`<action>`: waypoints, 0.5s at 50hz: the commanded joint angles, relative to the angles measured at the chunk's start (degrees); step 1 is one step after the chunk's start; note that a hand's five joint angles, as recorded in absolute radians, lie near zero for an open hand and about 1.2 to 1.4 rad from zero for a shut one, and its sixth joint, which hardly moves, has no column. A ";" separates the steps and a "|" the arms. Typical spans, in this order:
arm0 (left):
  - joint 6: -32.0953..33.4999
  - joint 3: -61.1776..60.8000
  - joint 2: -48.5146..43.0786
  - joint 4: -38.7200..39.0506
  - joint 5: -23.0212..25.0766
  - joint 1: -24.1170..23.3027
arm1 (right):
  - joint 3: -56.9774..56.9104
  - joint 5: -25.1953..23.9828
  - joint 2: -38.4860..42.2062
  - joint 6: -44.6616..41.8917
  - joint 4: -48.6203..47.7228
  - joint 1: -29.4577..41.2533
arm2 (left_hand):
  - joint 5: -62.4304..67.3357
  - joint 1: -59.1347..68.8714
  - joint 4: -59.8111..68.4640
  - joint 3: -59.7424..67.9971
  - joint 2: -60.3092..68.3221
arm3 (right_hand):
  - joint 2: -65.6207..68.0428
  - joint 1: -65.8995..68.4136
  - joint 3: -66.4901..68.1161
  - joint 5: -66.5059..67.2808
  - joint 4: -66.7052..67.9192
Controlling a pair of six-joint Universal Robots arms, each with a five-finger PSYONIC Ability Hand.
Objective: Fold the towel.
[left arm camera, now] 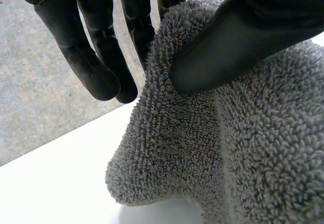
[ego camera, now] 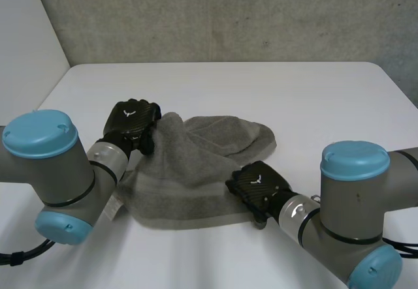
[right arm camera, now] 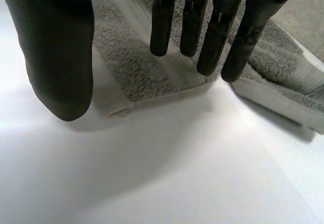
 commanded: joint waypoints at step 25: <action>-0.02 -0.02 0.00 0.00 0.04 0.01 | -1.60 0.06 2.84 -0.06 -3.29 0.65 | -21.72 -8.74 -10.47 -12.13 -5.48 | 5.60 6.19 5.98 7.60 5.85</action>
